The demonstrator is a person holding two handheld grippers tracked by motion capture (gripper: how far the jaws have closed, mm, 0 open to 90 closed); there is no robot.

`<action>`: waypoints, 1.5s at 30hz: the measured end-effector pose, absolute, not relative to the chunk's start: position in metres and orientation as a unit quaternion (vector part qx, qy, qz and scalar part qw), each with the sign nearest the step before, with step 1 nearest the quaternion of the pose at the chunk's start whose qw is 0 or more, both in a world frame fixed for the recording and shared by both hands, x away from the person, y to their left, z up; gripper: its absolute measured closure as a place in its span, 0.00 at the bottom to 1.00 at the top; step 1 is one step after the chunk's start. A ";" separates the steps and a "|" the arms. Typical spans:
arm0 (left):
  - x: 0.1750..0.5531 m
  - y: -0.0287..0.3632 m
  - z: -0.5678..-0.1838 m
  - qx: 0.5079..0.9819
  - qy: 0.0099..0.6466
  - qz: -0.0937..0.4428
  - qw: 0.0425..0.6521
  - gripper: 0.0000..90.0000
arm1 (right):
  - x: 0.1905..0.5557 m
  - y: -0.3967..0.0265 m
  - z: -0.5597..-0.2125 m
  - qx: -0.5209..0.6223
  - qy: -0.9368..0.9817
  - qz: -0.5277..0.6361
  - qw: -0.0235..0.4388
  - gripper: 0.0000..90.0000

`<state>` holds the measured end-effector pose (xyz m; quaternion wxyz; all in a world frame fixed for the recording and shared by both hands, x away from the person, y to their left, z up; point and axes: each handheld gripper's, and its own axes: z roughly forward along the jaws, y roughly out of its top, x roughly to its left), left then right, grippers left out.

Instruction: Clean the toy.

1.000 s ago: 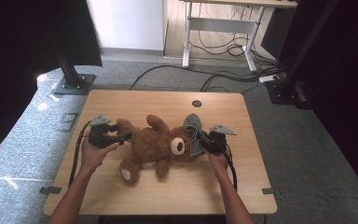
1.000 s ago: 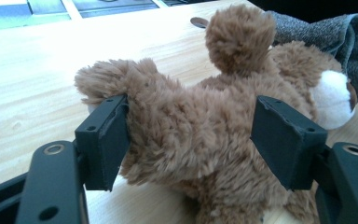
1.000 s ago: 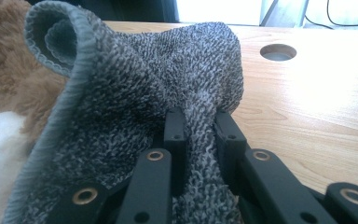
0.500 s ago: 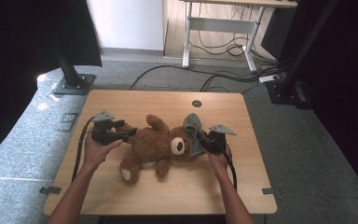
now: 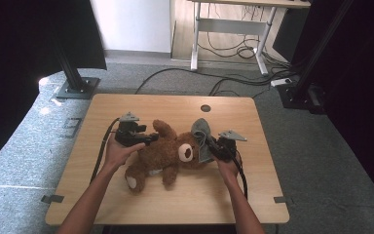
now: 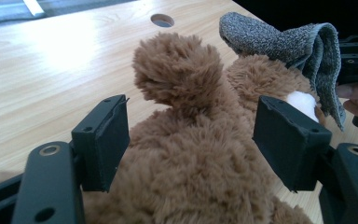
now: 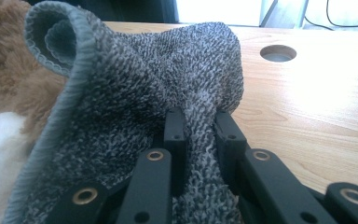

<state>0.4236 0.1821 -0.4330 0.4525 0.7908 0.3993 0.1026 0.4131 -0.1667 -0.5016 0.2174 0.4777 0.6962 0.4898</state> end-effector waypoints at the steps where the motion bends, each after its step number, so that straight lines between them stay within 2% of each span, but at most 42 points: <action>1: 0.425 0.180 -0.434 0.791 0.400 0.100 0.452 0.29 | 0.413 -0.167 -0.502 0.478 0.696 0.490 0.217 0.87; 9: 0.437 0.167 -0.443 0.785 0.409 0.093 0.456 0.29 | 0.413 -0.167 -0.502 0.478 0.695 0.490 0.218 0.87; 14: 0.444 0.160 -0.443 0.786 0.407 0.094 0.456 0.33 | 0.413 -0.167 -0.502 0.478 0.695 0.491 0.218 0.87; 17: 0.448 0.157 -0.443 0.785 0.407 0.093 0.458 0.39 | 0.412 -0.167 -0.502 0.476 0.694 0.493 0.220 0.87; 22: 0.452 0.152 -0.443 0.783 0.406 0.091 0.462 0.57 | 0.411 -0.166 -0.500 0.470 0.695 0.496 0.223 0.87; 24: 0.453 0.152 -0.443 0.781 0.410 0.088 0.463 0.59 | 0.410 -0.166 -0.499 0.469 0.695 0.497 0.224 0.87; 25: 0.454 0.152 -0.443 0.782 0.409 0.086 0.463 0.57 | 0.410 -0.166 -0.499 0.468 0.695 0.497 0.224 0.87; 30: 0.454 0.149 -0.444 0.785 0.402 0.078 0.465 0.38 | 0.410 -0.166 -0.498 0.465 0.696 0.497 0.227 0.87; 34: 0.458 0.145 -0.445 0.780 0.416 0.088 0.458 0.32 | 0.410 -0.166 -0.499 0.465 0.696 0.498 0.227 0.87; 39: 0.466 0.144 -0.446 0.779 0.423 0.081 0.456 0.30 | 0.410 -0.166 -0.499 0.465 0.696 0.498 0.226 0.87; 42: 0.467 0.142 -0.447 0.783 0.418 0.082 0.453 0.38 | 0.410 -0.166 -0.499 0.465 0.696 0.498 0.225 0.87; 45: 0.467 0.142 -0.447 0.785 0.413 0.083 0.455 0.53 | 0.410 -0.166 -0.499 0.465 0.697 0.498 0.225 0.87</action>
